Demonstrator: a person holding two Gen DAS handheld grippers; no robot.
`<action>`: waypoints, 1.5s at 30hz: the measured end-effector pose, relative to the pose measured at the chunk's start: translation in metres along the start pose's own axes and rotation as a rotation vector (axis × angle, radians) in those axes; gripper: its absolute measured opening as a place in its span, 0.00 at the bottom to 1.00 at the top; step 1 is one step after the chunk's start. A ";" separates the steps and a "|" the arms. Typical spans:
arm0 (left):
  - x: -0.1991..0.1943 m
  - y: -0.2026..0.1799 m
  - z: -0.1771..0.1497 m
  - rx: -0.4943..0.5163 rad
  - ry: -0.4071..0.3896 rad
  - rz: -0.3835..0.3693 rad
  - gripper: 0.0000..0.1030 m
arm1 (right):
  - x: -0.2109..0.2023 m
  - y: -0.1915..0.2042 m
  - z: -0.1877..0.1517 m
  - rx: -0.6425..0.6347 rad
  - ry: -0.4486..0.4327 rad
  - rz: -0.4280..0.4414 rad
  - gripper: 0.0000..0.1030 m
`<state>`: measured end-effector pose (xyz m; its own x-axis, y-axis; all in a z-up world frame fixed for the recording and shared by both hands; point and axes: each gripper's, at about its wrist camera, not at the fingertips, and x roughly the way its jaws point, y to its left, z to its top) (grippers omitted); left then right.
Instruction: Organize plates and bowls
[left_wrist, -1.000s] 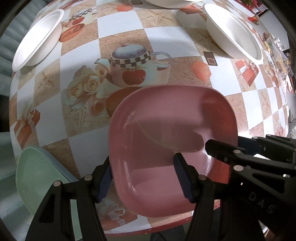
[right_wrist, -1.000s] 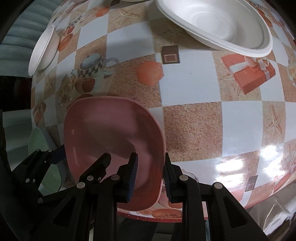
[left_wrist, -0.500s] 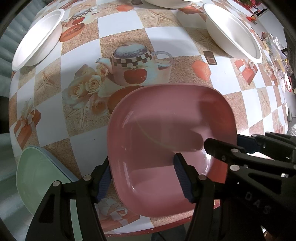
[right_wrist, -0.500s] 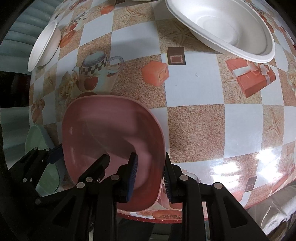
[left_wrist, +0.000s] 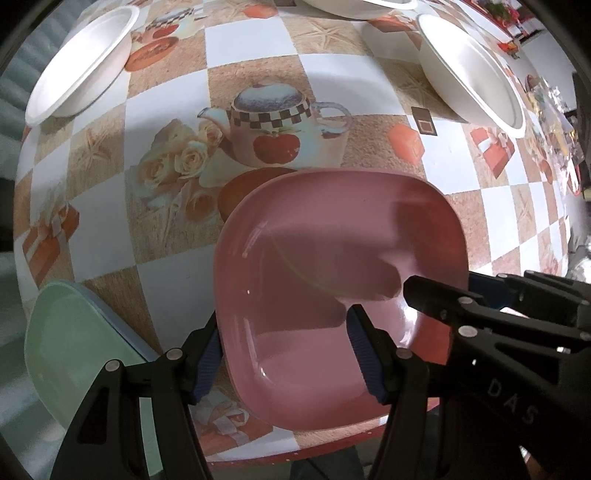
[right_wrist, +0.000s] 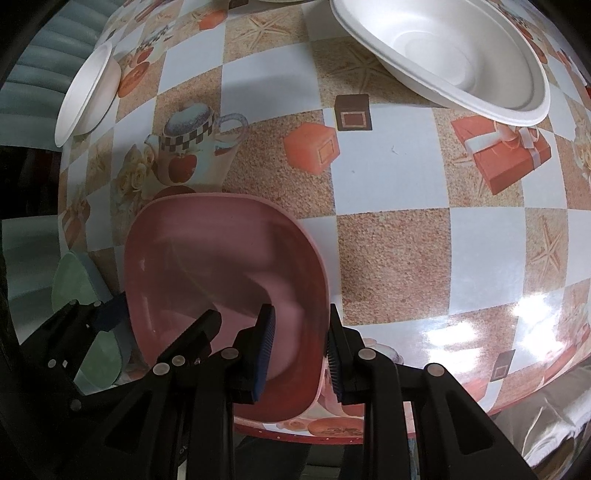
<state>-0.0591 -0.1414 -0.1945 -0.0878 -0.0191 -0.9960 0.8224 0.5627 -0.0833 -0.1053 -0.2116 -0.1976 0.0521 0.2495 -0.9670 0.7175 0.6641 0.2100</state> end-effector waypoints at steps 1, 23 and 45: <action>-0.001 0.001 0.000 -0.006 0.000 -0.009 0.65 | -0.001 -0.001 0.000 0.000 0.004 0.009 0.32; -0.055 -0.001 -0.012 0.001 -0.062 0.001 0.65 | -0.049 -0.006 -0.005 -0.058 -0.040 0.005 0.32; -0.097 0.000 -0.027 -0.007 -0.121 0.020 0.65 | -0.101 0.016 -0.015 -0.144 -0.096 -0.027 0.32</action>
<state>-0.0658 -0.1178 -0.0965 -0.0022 -0.1073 -0.9942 0.8194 0.5698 -0.0633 -0.1096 -0.2156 -0.0945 0.1054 0.1667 -0.9804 0.6127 0.7656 0.1961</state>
